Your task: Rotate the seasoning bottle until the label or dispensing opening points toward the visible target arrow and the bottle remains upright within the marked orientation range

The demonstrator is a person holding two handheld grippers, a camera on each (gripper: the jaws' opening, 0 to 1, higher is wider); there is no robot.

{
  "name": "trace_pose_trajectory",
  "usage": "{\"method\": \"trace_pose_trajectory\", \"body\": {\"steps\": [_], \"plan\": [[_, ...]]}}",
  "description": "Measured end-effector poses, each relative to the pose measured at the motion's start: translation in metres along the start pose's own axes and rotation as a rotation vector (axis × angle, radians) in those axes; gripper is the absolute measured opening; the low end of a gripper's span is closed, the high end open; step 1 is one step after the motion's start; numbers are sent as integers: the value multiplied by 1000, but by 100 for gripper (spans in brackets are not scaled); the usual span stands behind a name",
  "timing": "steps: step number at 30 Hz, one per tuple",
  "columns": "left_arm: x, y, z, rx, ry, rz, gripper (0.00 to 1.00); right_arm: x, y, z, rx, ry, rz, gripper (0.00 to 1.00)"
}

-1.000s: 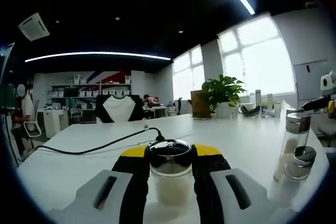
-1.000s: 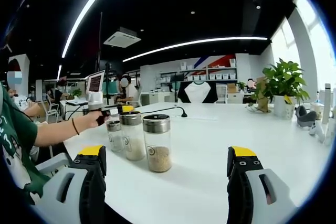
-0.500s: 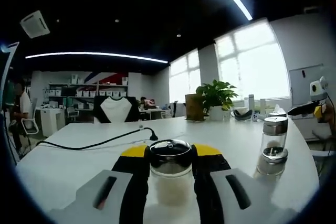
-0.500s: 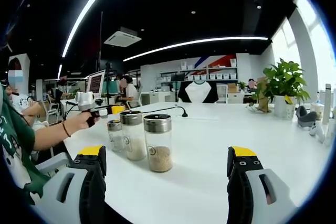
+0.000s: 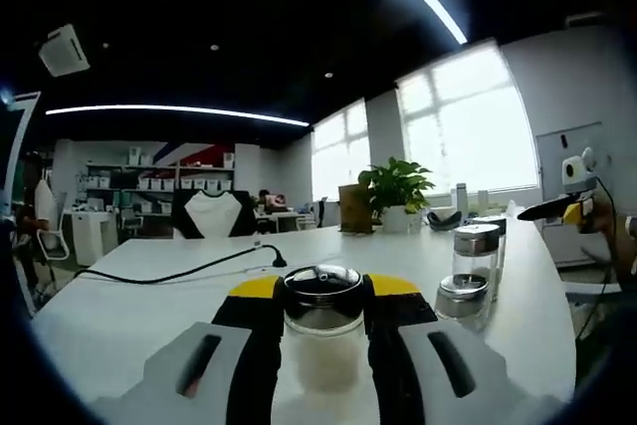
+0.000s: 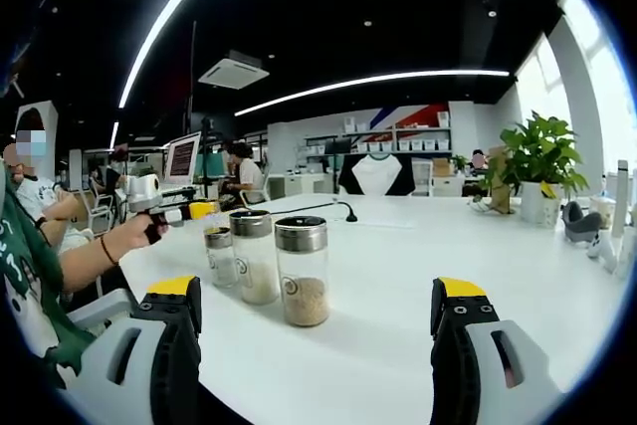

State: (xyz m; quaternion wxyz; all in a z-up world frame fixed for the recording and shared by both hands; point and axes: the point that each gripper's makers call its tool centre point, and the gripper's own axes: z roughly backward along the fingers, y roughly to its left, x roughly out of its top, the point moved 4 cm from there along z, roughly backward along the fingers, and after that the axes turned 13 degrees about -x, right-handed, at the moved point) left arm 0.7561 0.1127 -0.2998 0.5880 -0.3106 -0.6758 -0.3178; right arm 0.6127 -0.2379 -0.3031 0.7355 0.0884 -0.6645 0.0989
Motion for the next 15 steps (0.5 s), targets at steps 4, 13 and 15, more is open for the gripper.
{"method": "trace_pose_trajectory", "body": {"steps": [4, 13, 15], "plan": [[1, -8, 9, -5, -9, 4, 32, 0, 0, 0, 0, 2, 0, 98], [-8, -35, 21, -27, -13, 35, 32, -1, 2, -1, 4, 4, 1, 98], [-9, -39, 22, -30, -15, 38, 32, 0, 1, -1, 2, 3, 1, 98]]}}
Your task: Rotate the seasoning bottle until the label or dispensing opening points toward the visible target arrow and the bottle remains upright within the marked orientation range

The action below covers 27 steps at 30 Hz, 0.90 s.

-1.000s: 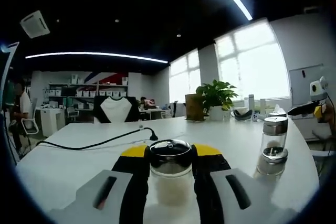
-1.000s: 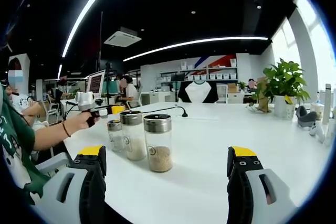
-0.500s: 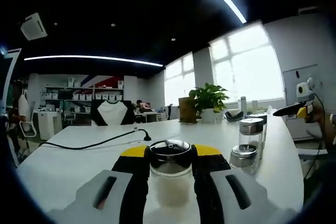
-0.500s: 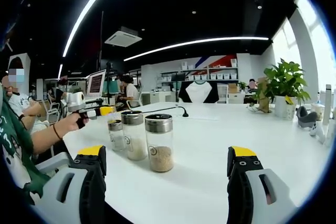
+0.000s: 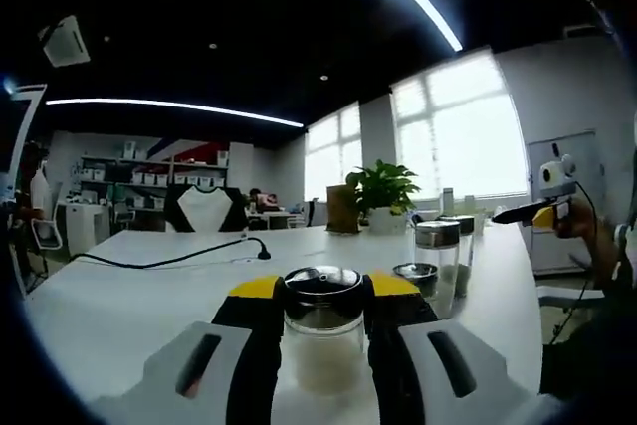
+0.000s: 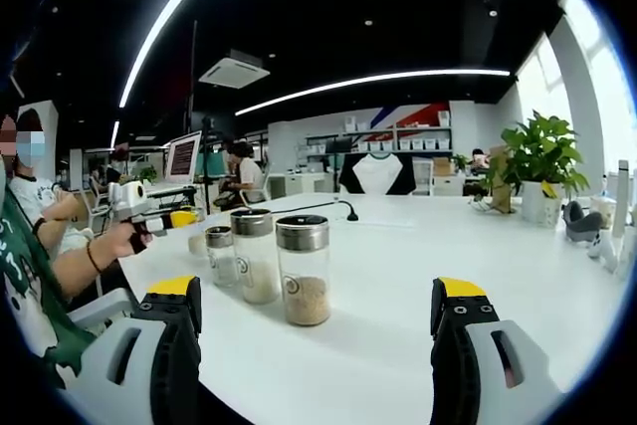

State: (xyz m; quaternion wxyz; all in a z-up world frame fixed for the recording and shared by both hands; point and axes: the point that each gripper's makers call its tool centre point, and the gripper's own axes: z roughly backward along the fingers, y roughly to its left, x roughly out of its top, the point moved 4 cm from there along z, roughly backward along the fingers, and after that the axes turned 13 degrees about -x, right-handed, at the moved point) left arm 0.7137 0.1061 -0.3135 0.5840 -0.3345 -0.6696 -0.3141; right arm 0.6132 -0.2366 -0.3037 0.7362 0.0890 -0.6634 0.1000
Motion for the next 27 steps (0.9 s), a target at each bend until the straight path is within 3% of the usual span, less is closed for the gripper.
{"method": "trace_pose_trajectory", "body": {"steps": [27], "plan": [[-16, -15, 6, 1, 20, -10, 32, 0, -1, 0, -1, 1, 1, 98]]}}
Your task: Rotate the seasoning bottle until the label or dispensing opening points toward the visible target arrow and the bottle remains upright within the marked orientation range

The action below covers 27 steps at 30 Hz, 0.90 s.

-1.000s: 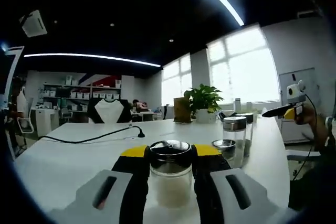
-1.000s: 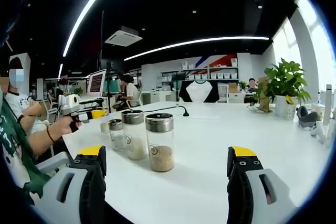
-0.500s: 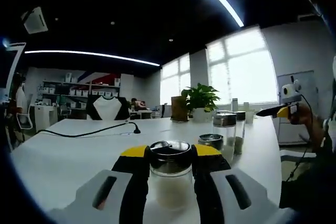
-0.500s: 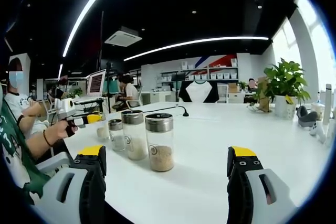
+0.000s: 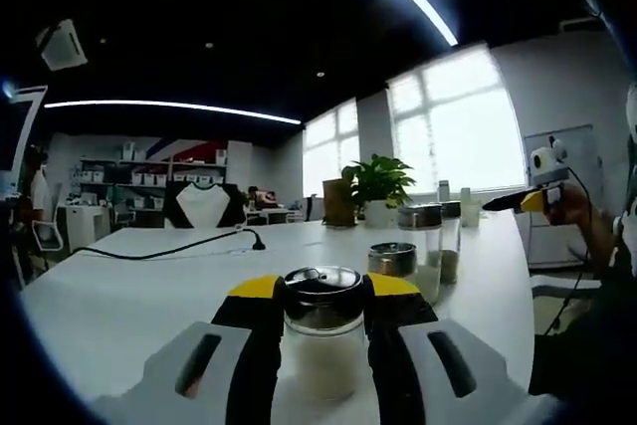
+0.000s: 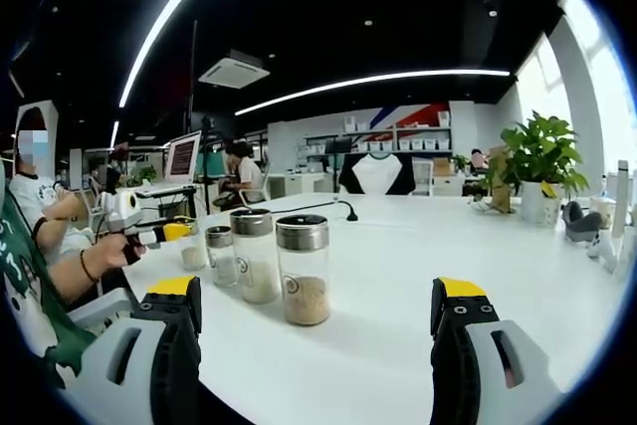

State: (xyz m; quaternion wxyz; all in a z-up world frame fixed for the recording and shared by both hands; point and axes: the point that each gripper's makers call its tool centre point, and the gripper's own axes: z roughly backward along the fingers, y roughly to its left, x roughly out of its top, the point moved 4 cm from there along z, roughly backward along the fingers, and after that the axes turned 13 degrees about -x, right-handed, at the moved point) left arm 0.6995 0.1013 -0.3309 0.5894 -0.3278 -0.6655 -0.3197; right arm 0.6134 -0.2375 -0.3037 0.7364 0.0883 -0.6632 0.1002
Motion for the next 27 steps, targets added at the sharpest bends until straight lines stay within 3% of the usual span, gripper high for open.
{"method": "trace_pose_trajectory", "body": {"steps": [9, 17, 21, 27], "plan": [[0, -1, 2, 5, -33, -13, 33, 0, -1, 0, -3, -2, -2, 98], [-1, 2, 1, -9, -15, 7, 34, 0, 1, 0, 4, 1, -1, 98], [1, 8, 4, -30, -3, 16, 52, -1, 0, 0, 1, 4, -1, 98], [5, 2, 4, -266, 70, -2, 52, -1, 1, -1, 3, 6, 1, 98]]}}
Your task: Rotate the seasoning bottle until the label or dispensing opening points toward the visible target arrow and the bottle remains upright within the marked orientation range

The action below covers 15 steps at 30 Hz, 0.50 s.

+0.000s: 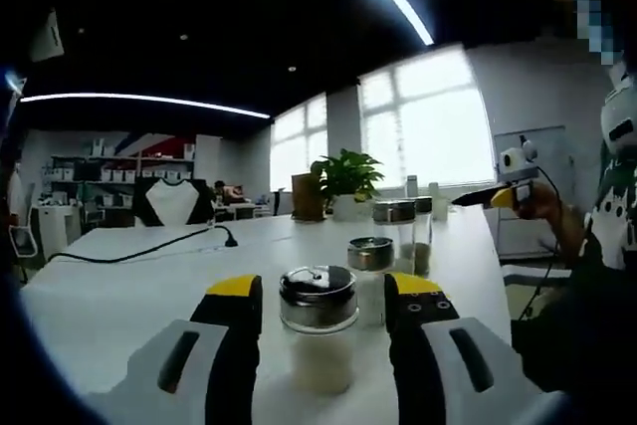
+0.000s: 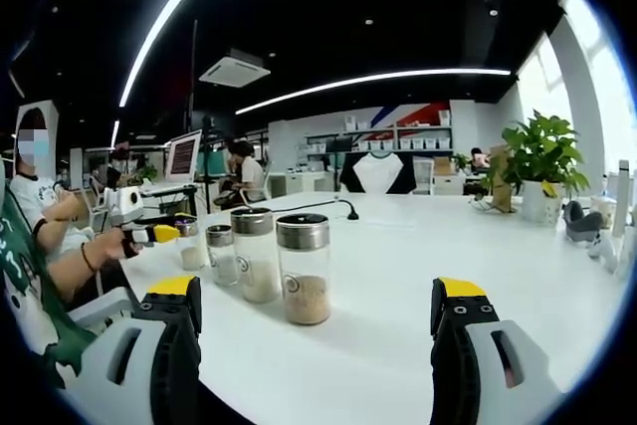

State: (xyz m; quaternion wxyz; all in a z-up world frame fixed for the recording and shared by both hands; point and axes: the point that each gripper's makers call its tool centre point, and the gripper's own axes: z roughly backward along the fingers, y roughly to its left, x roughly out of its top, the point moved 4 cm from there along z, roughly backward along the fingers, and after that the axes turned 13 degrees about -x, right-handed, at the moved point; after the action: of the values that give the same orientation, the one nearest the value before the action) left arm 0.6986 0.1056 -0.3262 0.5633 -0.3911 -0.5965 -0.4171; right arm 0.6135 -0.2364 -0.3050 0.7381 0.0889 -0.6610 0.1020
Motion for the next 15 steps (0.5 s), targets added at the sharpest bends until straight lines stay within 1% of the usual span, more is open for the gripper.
{"method": "trace_pose_trajectory", "body": {"steps": [1, 2, 3, 4, 5, 8, 10, 11, 13, 15], "plan": [[0, 0, 0, -12, 4, -5, 51, 0, 0, 0, 0, 0, 0, 98], [3, 3, 0, -4, -5, -8, 51, 0, 0, 0, 1, 0, 0, 98], [4, 6, 1, -10, -8, -9, 51, 0, 1, 0, 2, 1, 1, 98], [5, 11, 2, -26, -12, 1, 50, 0, 1, 0, 1, 1, 3, 98], [5, 14, 2, -29, -14, 11, 50, 0, 1, 0, 0, 1, 3, 98], [1, 22, 0, -76, 21, 23, 49, 1, 0, 0, 0, -1, 3, 98], [1, 24, -1, -99, 25, 21, 49, 1, 0, 0, -1, -1, 3, 98], [0, 24, -3, -130, 27, 31, 49, 1, 0, 0, -1, -1, 4, 98], [0, 27, -4, -154, 25, 47, 48, 0, -1, 0, -3, 0, 3, 98], [-2, 26, -6, -167, 38, 31, 48, 1, -1, 1, -4, -1, 4, 98]]}}
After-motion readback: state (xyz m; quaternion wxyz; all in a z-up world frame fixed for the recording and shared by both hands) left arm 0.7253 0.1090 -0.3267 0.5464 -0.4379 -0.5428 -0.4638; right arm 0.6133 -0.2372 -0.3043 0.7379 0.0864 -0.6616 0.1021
